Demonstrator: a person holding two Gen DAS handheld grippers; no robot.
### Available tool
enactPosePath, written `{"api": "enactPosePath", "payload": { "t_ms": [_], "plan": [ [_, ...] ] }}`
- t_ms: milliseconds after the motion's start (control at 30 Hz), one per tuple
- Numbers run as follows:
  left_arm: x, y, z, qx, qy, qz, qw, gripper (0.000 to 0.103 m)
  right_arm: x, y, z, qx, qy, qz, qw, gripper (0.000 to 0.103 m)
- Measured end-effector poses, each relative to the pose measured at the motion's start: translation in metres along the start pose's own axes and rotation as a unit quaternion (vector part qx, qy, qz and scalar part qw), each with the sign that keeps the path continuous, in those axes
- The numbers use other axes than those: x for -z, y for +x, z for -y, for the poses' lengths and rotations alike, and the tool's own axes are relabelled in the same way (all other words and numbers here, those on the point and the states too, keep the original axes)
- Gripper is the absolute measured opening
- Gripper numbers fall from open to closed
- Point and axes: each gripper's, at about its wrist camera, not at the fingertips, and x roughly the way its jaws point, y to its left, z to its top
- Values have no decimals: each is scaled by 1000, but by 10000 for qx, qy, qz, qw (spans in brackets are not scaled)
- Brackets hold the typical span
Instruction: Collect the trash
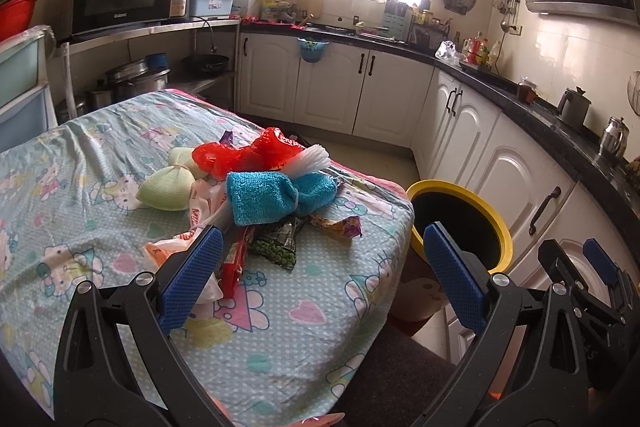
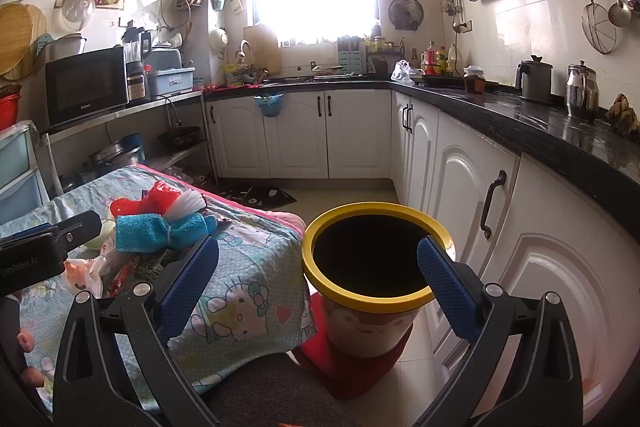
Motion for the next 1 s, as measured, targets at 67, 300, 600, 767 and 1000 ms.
{"api": "enactPosePath", "payload": {
  "t_ms": [67,300,600,767,1000],
  "plan": [
    [0,0,0,3,-2,-6,10000,92,0,0,0,-2,-1,1,10000,97],
    [-1,-1,-1,12,-11,-10,10000,92,0,0,0,-4,-8,0,10000,97],
    [-2,-1,0,4,-20,-2,10000,92,0,0,0,-4,-10,-3,10000,97],
    [-2,-2,-1,-16,-24,6,10000,93,2,1,-1,-34,-43,-27,10000,97],
    [-3,2,-14,-57,-160,8,9999,92,2,6,-7,-150,-154,-107,9997,97]
  ]
}}
